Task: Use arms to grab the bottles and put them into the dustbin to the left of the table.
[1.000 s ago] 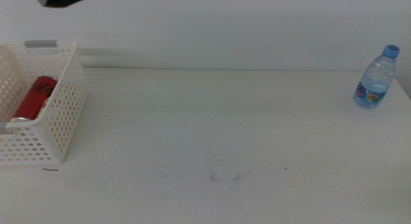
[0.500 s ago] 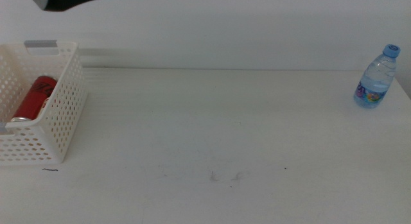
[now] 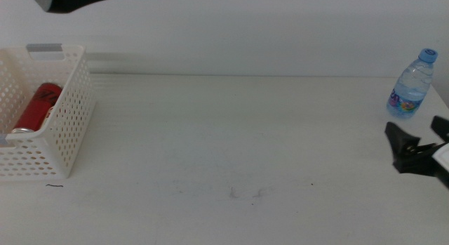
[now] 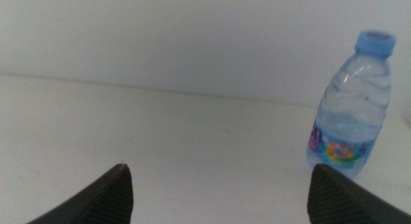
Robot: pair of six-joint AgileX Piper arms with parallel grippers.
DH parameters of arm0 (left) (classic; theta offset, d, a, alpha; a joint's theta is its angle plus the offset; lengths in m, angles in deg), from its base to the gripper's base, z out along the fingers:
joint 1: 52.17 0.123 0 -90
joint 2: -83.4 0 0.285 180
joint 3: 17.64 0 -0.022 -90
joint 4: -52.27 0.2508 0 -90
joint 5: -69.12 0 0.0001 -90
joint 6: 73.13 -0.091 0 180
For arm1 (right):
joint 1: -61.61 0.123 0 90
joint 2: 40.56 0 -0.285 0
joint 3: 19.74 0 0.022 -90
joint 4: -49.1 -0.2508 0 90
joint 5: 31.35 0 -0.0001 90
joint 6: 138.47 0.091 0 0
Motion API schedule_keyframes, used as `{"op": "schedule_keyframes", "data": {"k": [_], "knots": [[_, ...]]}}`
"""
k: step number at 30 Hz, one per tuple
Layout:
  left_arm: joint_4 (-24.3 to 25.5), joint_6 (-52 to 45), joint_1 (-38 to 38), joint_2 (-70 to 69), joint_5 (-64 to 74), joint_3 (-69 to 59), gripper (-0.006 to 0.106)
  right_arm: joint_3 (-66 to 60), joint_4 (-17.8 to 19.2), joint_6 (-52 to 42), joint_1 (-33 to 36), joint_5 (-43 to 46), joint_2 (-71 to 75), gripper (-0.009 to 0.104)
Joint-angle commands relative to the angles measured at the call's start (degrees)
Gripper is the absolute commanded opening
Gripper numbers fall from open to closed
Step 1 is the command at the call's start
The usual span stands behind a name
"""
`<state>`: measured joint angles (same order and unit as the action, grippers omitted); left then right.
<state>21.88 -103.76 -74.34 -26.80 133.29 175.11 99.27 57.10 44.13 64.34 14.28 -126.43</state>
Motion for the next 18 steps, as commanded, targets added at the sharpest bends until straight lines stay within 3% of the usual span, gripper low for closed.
{"op": "schedule_keyframes", "data": {"k": [1,7,13,18], "knots": [[-0.03,0.59,-0.08,-0.04,-0.71,-0.09,0.094,0.82,-2.2,-2.6,-0.41,6.76,-6.1,0.081],[-0.03,0.59,-0.08,-0.04,-0.71,-0.09,0.094,5.74,-16.68,-11.74,-0.41,8.08,-17.51,0.081],[-0.03,0.59,-0.08,-0.04,-0.71,-0.09,0.094,11.13,-22.92,-15.97,-0.41,8.08,-23.59,0.081],[-0.03,0.59,-0.08,-0.04,-0.71,-0.09,0.094,15.79,-30.5,-19.16,-1.03,8.47,-28.99,0.081]]}}
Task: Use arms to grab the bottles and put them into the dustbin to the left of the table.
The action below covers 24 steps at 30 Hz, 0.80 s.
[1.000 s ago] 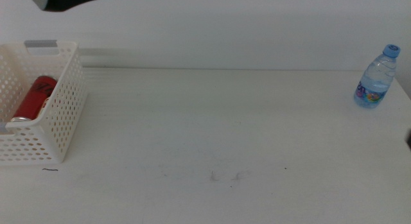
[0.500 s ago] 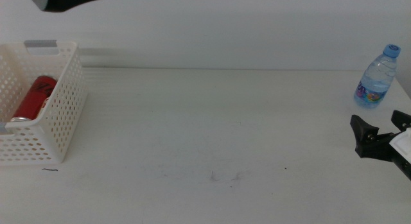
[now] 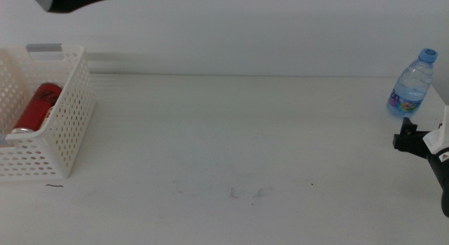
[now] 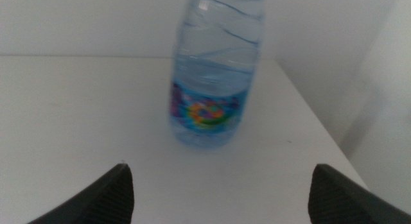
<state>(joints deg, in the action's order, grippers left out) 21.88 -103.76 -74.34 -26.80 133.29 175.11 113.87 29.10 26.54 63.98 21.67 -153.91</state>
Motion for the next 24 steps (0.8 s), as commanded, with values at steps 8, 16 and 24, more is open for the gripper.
{"op": "schedule_keyframes", "data": {"k": [8,16,24], "knots": [[-0.03,0.59,-0.08,-0.04,-0.71,-0.09,0.094,8.27,-0.65,1.04,-2.53,4.87,-10.48,0.081],[-0.03,0.59,-0.08,-0.04,-0.71,-0.09,0.094,17.61,1.47,1.04,-2.53,4.99,-15.77,0.081],[-0.03,0.59,-0.08,-0.04,-0.71,-0.09,0.094,25.14,-1.54,-0.32,-2.53,3.73,-21.13,0.081]]}}
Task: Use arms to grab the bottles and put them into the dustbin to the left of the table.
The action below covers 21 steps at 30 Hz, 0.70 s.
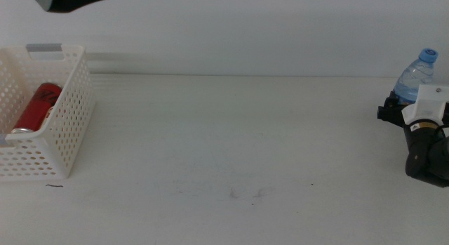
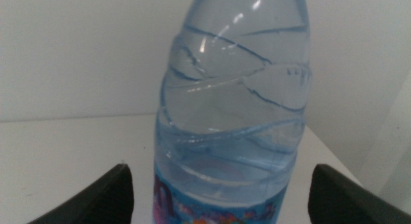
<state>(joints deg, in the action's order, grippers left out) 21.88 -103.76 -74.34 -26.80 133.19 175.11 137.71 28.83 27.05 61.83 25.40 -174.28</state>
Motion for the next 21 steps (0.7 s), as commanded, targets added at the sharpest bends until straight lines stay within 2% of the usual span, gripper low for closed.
{"op": "schedule_keyframes", "data": {"k": [1,9,15,17,18,20,21], "knots": [[-0.03,0.59,-0.08,-0.04,-0.61,-0.09,0.094,2.14,-1.81,-1.03,-0.38,-0.25,-1.27,0.081],[-0.03,0.59,-0.08,-0.04,-0.61,-0.09,0.094,7.26,-2.33,-2.12,-0.73,-2.07,-4.28,0.079],[-0.03,0.59,-0.08,-0.04,-0.61,-0.09,0.094,9.82,-3.2,-2.12,-0.83,-2.07,-6.1,0.066],[-0.03,0.59,-0.08,-0.04,-0.61,-0.09,0.094,10.61,-3.2,-2.12,-0.83,-2.07,-6.35,0.058],[-0.03,0.59,-0.08,-0.04,-0.61,-0.09,0.094,11.11,-3.2,-2.12,-0.83,-2.07,-6.48,0.05],[-0.03,0.59,-0.08,-0.04,-0.61,-0.09,0.094,11.24,-3.2,-2.12,-0.83,-2.46,-6.36,0.029],[-0.03,0.59,-0.08,-0.04,-0.61,-0.09,0.094,11.24,-3.2,-2.12,-0.72,-2.46,-6.23,0.013]]}}
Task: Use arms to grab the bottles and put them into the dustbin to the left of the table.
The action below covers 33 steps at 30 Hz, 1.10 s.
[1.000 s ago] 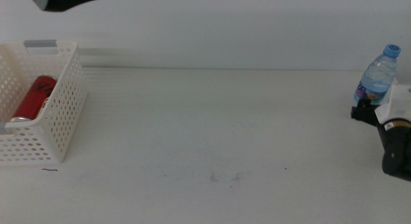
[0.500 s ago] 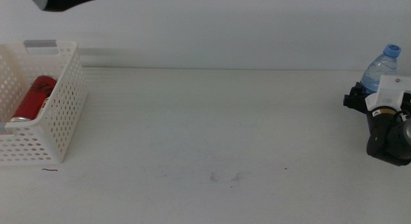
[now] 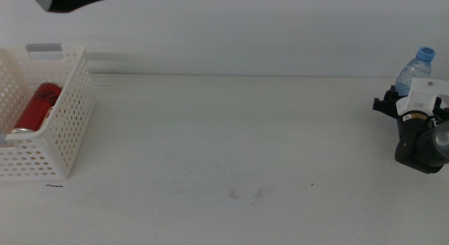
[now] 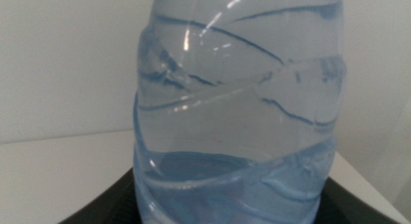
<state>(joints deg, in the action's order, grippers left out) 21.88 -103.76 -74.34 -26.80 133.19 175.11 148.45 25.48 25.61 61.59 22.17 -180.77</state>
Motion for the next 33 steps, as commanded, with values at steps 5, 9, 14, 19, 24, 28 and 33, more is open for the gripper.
{"op": "schedule_keyframes", "data": {"k": [5,9,14,19,24,28,33], "knots": [[-0.03,0.59,-0.08,-0.04,-0.61,-0.09,0.094,0.38,-2.33,-3.22,5.99,-3.71,6.72,-0.002],[-0.03,0.59,-0.08,-0.04,-0.61,-0.09,0.094,0.49,-1.0,-5.6,14.33,-5.16,12.33,-0.002],[-0.03,0.59,-0.08,-0.04,-0.61,-0.09,0.094,1.02,-0.47,-5.6,23.43,-6.31,13.13,-0.002],[-0.03,0.59,-0.08,-0.04,-0.61,-0.09,0.094,1.02,0.53,-5.6,30.88,-10.44,11.47,-0.002],[-0.03,0.59,-0.08,-0.04,-0.61,-0.09,0.094,1.02,0.99,-5.6,34.6,-11.92,9.17,-0.002],[-0.03,0.59,-0.08,-0.04,-0.61,-0.09,0.094,1.02,1.26,-4.87,36.23,-11.81,6.83,-0.002],[-0.03,0.59,-0.08,-0.04,-0.61,-0.09,0.094,1.02,1.38,-4.87,36.93,-13.2,5.29,0.0]]}}
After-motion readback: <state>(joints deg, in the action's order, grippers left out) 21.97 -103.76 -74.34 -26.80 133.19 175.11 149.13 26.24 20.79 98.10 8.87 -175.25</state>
